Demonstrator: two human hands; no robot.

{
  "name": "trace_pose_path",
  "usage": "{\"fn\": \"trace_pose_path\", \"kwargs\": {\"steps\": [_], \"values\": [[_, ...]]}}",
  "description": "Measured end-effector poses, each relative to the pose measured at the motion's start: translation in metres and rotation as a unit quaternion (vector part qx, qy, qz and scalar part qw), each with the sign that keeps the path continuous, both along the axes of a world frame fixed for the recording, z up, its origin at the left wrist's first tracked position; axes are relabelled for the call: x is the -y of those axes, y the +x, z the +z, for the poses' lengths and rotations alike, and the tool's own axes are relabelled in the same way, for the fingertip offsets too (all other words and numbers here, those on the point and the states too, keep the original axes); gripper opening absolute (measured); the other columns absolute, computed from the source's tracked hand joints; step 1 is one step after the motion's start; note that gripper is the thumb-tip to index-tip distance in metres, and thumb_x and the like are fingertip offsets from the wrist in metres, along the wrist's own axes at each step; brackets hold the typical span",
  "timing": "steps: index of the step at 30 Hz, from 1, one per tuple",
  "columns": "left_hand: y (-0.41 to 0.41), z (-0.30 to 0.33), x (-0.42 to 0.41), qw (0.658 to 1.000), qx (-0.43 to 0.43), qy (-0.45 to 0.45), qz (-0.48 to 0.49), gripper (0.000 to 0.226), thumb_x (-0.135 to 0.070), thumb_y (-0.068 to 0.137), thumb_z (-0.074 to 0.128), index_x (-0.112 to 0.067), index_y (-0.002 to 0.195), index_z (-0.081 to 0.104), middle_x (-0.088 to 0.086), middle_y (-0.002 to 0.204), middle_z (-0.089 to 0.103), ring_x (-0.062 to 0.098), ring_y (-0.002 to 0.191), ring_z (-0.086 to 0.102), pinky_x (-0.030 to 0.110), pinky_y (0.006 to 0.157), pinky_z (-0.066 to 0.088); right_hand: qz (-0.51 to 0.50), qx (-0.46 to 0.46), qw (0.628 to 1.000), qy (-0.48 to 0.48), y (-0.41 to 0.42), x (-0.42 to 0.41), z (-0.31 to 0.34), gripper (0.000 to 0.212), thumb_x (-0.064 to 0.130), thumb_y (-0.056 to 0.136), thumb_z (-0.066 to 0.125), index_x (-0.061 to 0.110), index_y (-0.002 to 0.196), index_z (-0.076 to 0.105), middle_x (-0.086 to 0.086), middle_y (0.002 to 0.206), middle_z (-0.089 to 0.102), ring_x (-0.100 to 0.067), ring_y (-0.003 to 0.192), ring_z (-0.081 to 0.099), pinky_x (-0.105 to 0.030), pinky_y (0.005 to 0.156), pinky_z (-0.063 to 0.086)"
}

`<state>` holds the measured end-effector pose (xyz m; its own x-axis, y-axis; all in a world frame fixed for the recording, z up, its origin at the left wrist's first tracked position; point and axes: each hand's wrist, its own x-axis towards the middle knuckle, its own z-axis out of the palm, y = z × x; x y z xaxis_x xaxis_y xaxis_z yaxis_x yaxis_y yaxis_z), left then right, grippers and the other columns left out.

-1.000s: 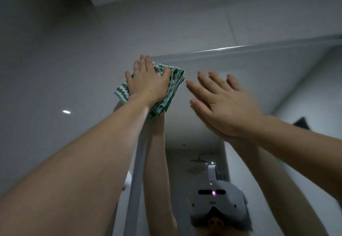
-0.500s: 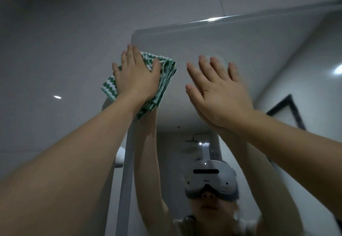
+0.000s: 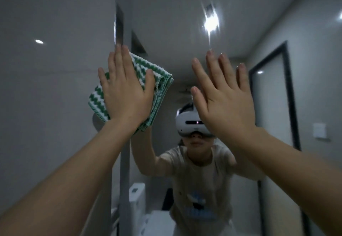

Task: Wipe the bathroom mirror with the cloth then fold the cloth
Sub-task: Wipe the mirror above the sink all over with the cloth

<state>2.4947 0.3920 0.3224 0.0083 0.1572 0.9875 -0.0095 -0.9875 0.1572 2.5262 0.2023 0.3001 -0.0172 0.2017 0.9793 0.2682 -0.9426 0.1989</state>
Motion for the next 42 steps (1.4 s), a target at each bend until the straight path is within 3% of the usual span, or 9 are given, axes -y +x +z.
{"fn": "trace_pose_path", "kwargs": {"steps": [7,13,18,23,32,38,42], "values": [[-0.003,-0.114,0.004,1.0,-0.02,-0.018,-0.015,0.071,-0.05,0.095,0.017,-0.008,0.15,0.004,0.008,0.158,0.006,0.021,0.145,0.006,0.041,0.116,0.001,0.0,0.032,0.999,0.005,0.001,-0.003,-0.087,0.052,0.041,0.101,0.024,0.023,0.15,0.023,-0.009,0.156,0.021,-0.027,0.144,0.017,-0.05,0.115,0.008],[-0.007,-0.2,0.003,0.998,-0.027,-0.053,-0.023,0.071,-0.051,0.095,0.016,-0.009,0.15,0.006,0.007,0.158,0.004,0.02,0.145,0.003,0.041,0.117,0.0,0.023,0.008,0.999,0.03,-0.004,-0.009,-0.12,0.052,0.04,0.102,0.021,0.023,0.151,0.019,-0.009,0.157,0.016,-0.027,0.145,0.013,-0.05,0.115,0.005],[-0.006,-0.265,0.016,0.996,-0.028,-0.082,-0.023,0.069,-0.049,0.096,0.019,-0.007,0.15,0.008,0.01,0.158,0.006,0.023,0.145,0.004,0.044,0.116,0.001,0.001,0.027,0.999,-0.026,-0.004,-0.007,-0.203,0.05,0.037,0.102,0.027,0.019,0.149,0.026,-0.011,0.154,0.024,-0.03,0.142,0.022,-0.054,0.113,0.016],[-0.008,-0.315,0.024,0.995,-0.04,-0.081,-0.029,0.068,-0.046,0.096,0.023,-0.005,0.149,0.009,0.012,0.157,0.008,0.025,0.144,0.006,0.043,0.116,0.0,-0.008,0.017,1.0,-0.008,-0.004,-0.009,-0.212,0.049,0.038,0.103,0.021,0.023,0.15,0.023,-0.009,0.155,0.023,-0.03,0.143,0.021,-0.054,0.114,0.013],[-0.009,-0.331,0.028,0.993,-0.047,-0.1,-0.028,0.068,-0.046,0.097,0.022,-0.007,0.15,0.007,0.011,0.158,0.006,0.023,0.145,0.004,0.042,0.116,-0.001,0.007,0.007,1.0,-0.011,-0.004,-0.007,-0.215,0.05,0.038,0.102,0.017,0.025,0.151,0.019,-0.008,0.156,0.019,-0.029,0.144,0.016,-0.053,0.115,0.01],[-0.01,-0.331,0.028,0.991,-0.061,-0.111,-0.038,0.069,-0.048,0.096,0.02,-0.006,0.149,0.006,0.011,0.158,0.005,0.023,0.144,0.002,0.043,0.116,-0.002,0.004,0.024,1.0,-0.005,-0.004,-0.008,-0.218,0.049,0.037,0.102,0.024,0.022,0.15,0.024,-0.009,0.154,0.025,-0.029,0.142,0.022,-0.055,0.113,0.02],[-0.011,-0.328,0.034,0.987,-0.066,-0.138,-0.04,0.073,-0.053,0.096,0.017,-0.005,0.149,0.006,0.011,0.157,0.005,0.024,0.144,0.002,0.044,0.115,-0.002,0.002,0.001,1.0,-0.011,-0.007,-0.006,-0.217,0.05,0.037,0.102,0.027,0.022,0.15,0.024,-0.008,0.155,0.023,-0.028,0.143,0.02,-0.055,0.113,0.018]]}}
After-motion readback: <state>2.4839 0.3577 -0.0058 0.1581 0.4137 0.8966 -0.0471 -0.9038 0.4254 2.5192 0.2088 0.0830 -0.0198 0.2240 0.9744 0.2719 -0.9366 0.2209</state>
